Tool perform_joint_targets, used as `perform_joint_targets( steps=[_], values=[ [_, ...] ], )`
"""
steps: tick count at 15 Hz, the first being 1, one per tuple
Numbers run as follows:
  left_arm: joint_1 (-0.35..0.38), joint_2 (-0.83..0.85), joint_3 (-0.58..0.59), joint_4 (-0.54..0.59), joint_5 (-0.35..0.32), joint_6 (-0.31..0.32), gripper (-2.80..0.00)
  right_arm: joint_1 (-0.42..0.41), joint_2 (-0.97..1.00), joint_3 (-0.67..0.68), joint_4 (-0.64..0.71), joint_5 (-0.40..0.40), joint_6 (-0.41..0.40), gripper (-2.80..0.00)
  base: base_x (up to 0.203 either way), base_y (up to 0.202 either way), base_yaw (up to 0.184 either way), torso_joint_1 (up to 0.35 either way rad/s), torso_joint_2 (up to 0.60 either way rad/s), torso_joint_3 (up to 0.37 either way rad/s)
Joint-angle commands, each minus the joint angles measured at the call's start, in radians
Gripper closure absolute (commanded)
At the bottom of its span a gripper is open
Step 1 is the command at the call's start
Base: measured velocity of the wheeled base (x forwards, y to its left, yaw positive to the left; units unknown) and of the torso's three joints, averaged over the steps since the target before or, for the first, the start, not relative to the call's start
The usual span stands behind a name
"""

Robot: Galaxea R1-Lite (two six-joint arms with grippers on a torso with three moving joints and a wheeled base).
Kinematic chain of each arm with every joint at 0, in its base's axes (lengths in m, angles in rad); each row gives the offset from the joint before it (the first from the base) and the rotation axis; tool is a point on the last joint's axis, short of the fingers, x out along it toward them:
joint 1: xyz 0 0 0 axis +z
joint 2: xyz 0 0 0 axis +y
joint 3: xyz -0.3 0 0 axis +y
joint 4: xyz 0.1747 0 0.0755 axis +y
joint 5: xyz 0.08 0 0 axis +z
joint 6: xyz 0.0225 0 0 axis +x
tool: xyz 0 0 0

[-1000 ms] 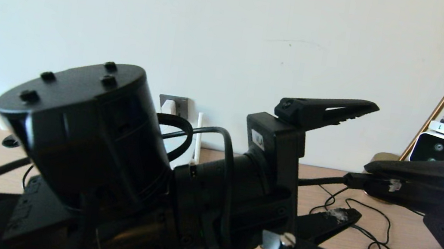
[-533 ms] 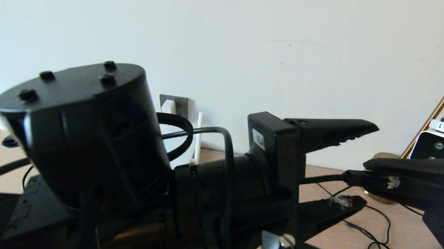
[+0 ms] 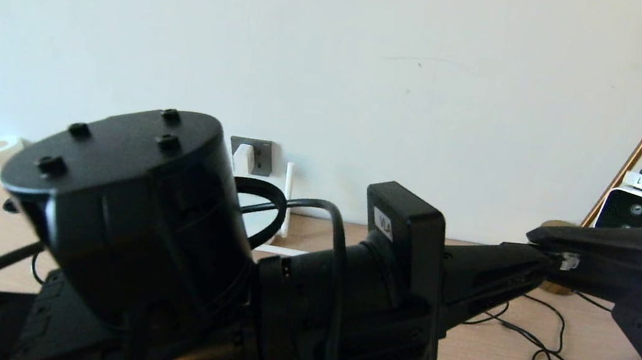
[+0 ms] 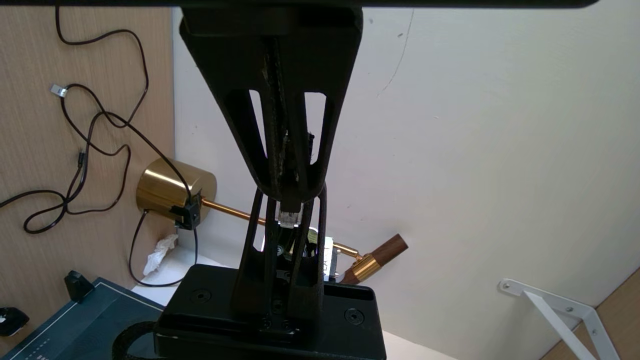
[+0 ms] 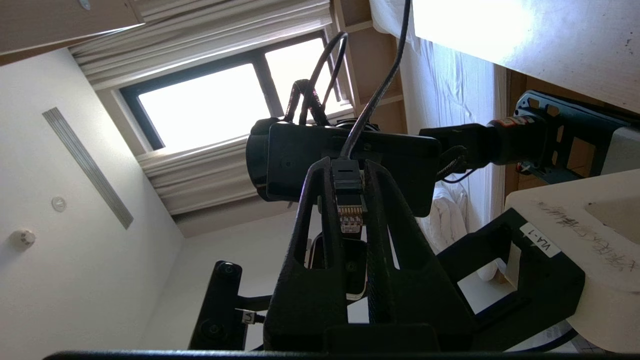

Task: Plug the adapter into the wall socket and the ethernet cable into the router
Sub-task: Plug cable into router interface

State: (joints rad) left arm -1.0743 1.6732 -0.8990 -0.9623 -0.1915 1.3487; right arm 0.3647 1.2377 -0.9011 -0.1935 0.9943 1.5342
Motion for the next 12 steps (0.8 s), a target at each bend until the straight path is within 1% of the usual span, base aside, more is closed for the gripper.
perform_joint_targets(
  steps=[1,9,12],
  values=[
    [0.0,0.0,0.005,-0.006,0.0,0.007,0.0,0.0,-0.003,0.002,-0.001,0.007,0.009,0.0,0.0,0.0,0.0,0.0,0.0,0.0],
    [0.0,-0.013,0.019,-0.009,-0.002,0.006,0.0,0.0,-0.001,0.004,0.0,0.006,0.009,0.0,0.0,0.0,0.0,0.0,0.0,0.0],
    [-0.012,-0.032,0.019,-0.01,-0.002,0.004,0.0,0.0,0.003,0.004,-0.001,0.004,0.009,0.0,0.0,0.0,0.0,0.0,0.0,0.0]
  ],
)
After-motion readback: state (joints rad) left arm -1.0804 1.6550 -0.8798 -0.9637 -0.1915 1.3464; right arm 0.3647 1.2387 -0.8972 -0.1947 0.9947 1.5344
